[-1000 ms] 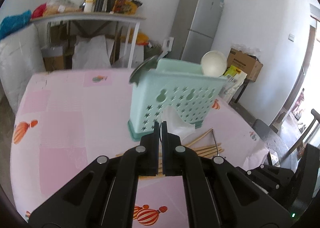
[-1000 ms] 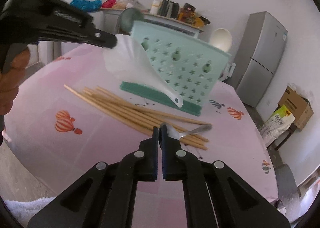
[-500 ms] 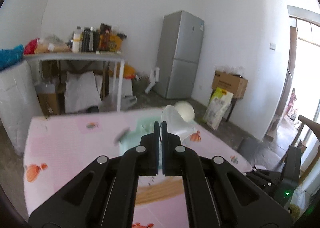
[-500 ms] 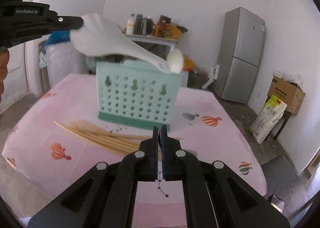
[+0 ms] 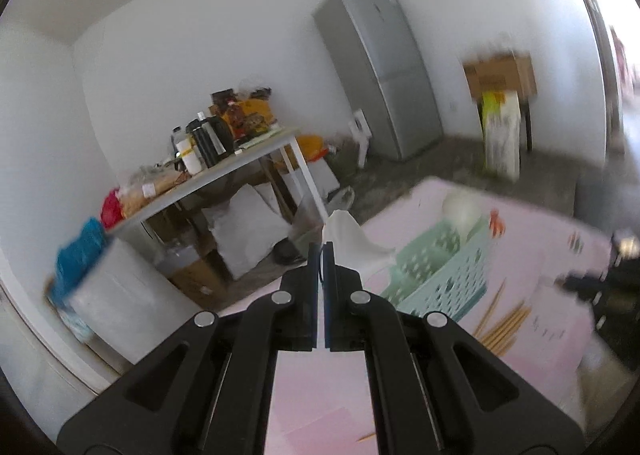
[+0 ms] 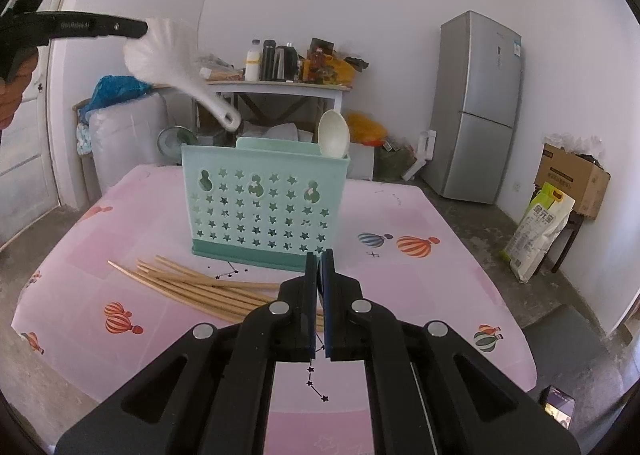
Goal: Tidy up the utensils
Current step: 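Insert the white spatula into the green holder with the left gripper and open it, then lower the steel spoon into the green holder with the right gripper and open it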
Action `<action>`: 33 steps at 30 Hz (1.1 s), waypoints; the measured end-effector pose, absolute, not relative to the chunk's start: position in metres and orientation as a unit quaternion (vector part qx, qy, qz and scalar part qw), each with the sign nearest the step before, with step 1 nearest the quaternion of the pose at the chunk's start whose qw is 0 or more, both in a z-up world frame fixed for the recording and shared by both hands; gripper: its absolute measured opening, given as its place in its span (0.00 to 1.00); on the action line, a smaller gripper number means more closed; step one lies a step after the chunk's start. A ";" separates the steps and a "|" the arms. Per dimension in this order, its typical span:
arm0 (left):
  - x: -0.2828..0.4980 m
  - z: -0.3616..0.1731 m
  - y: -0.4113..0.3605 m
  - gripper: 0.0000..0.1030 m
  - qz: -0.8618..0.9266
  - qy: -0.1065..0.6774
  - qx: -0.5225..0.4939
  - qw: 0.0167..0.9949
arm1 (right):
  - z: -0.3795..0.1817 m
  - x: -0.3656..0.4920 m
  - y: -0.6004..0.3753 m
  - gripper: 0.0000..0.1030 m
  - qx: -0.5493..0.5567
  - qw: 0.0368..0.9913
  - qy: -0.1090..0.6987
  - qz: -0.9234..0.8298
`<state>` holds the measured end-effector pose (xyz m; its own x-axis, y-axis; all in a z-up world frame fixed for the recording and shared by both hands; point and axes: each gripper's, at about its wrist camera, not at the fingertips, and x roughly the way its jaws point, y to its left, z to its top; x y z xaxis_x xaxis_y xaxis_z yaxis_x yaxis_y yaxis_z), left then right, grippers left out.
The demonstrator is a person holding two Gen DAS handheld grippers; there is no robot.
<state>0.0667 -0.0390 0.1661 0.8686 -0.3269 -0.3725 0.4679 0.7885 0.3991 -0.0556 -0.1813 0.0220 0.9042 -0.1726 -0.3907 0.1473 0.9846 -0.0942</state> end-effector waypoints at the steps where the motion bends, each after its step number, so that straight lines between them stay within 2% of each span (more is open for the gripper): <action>1: 0.069 0.165 -0.044 0.00 -0.215 0.149 0.266 0.928 | 0.022 -0.056 -0.182 0.03 -0.030 0.975 0.203 -0.082; 11: 0.102 0.147 -0.076 0.00 -0.222 0.213 0.352 0.884 | 0.022 -0.056 -0.184 0.03 -0.024 0.976 0.203 -0.080; 17: 0.143 0.137 -0.077 0.05 -0.227 0.280 0.291 0.886 | 0.022 -0.055 -0.184 0.03 -0.021 0.976 0.203 -0.079; 20: 0.163 0.133 -0.068 0.18 -0.237 0.311 0.226 0.892 | 0.023 -0.055 -0.185 0.03 -0.020 0.976 0.203 -0.080; 23: 0.174 0.130 -0.059 0.22 -0.246 0.328 0.167 0.897 | 0.023 -0.054 -0.186 0.03 -0.019 0.976 0.203 -0.080; 24: 0.174 0.131 -0.054 0.29 -0.250 0.324 0.146 0.900 | 0.023 -0.054 -0.187 0.03 -0.019 0.976 0.203 -0.081; 30: 0.150 0.144 -0.032 0.55 -0.243 0.254 0.069 0.934 | 0.024 -0.053 -0.190 0.03 -0.014 0.976 0.202 -0.084; 33: 0.134 0.145 -0.020 0.59 -0.246 0.230 0.026 0.941 | 0.025 -0.052 -0.192 0.03 -0.010 0.976 0.199 -0.088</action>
